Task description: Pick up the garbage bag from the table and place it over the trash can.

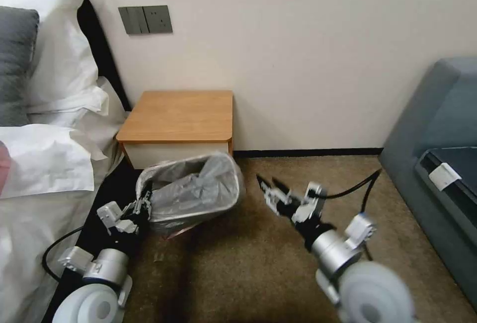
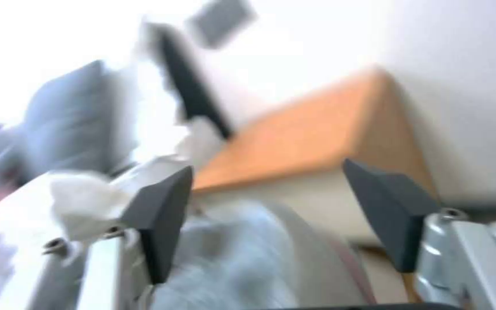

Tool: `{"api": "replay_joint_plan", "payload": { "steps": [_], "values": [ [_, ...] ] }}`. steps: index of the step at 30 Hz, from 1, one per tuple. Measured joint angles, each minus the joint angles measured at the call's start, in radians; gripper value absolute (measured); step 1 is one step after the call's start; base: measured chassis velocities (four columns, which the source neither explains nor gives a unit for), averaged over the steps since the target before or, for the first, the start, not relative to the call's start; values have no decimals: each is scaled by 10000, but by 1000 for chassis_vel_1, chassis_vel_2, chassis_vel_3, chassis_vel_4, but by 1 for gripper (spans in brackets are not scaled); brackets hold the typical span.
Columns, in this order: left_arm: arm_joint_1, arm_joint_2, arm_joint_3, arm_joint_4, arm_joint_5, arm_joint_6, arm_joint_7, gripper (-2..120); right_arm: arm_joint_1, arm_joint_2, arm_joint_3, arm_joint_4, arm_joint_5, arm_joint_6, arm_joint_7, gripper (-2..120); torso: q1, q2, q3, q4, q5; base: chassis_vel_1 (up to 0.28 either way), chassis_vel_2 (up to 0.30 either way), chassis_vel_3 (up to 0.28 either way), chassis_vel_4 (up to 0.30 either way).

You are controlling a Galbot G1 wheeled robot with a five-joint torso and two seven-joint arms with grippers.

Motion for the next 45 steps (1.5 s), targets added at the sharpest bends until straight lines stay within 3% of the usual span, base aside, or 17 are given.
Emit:
{"api": "replay_joint_plan", "payload": {
  "steps": [1,3,4,5,7,9,10,13,14,18,21,30,45],
  "values": [
    [0,0,0,0,0,0,0,7,0,0,0,0,0,0,0,73,0,0,0,0,0,0,0,0,0],
    [2,32,207,-56,690,-70,-166,7,1118,-1211,-459,-65,-759,-291,-982,67,0,0,0,-1,0,0,0,0,0],
    [-7,38,377,-60,1100,-133,-232,7,2042,-1856,-1157,-233,-1346,-596,-1602,60,0,1,0,0,-4,0,0,0,0],
    [-7,38,377,-60,1100,-133,-232,7,2042,-1856,-1157,-233,-1346,-596,-1602,60,0,1,0,0,-4,0,0,0,0],
    [-30,6,647,-60,1594,-168,-412,7,3543,-2307,-2725,-562,-2178,-764,-2139,50,0,0,1,1,-3,0,0,0,0],
    [-39,-81,859,-60,1964,-179,-523,7,5206,-2271,-4311,-959,-2960,-1044,-2333,41,0,1,1,0,-2,0,0,0,0],
    [-39,-81,859,-60,1964,-179,-523,7,5206,-2271,-4311,-959,-2960,-1044,-2333,41,0,1,1,0,-2,0,0,0,0],
    [0,-187,1035,-116,2433,-182,-554,7,6869,-1761,-6110,-1546,-4162,-1706,-2370,28,0,0,2,4,-2,0,0,0,0],
    [0,-187,1035,-116,2433,-182,-554,7,6869,-1761,-6110,-1546,-4162,-1706,-2370,28,0,0,2,4,-2,0,0,0,0],
    [62,-252,1063,-243,2558,-180,-671,7,8110,-930,-7823,-2416,-5044,-2887,-2201,8,1,-1,2,-1,-3,0,0,0,0],
    [76,-288,1042,-298,2558,-115,-740,7,8586,-467,-8299,-2813,-4963,-3559,-1835,0,0,0,1,-1,-5,0,0,0,0],
    [218,-413,1002,-514,2442,-56,-803,7,9710,814,-9218,-3834,-3451,-4588,-114,0,0,0,1,0,-5,0,0,0,0],
    [250,-346,807,-754,2568,-419,-366,7,10476,1764,-9986,-4907,-742,-4854,2071,0,1,0,1,-1,-3,0,0,0,0]
  ]
}}
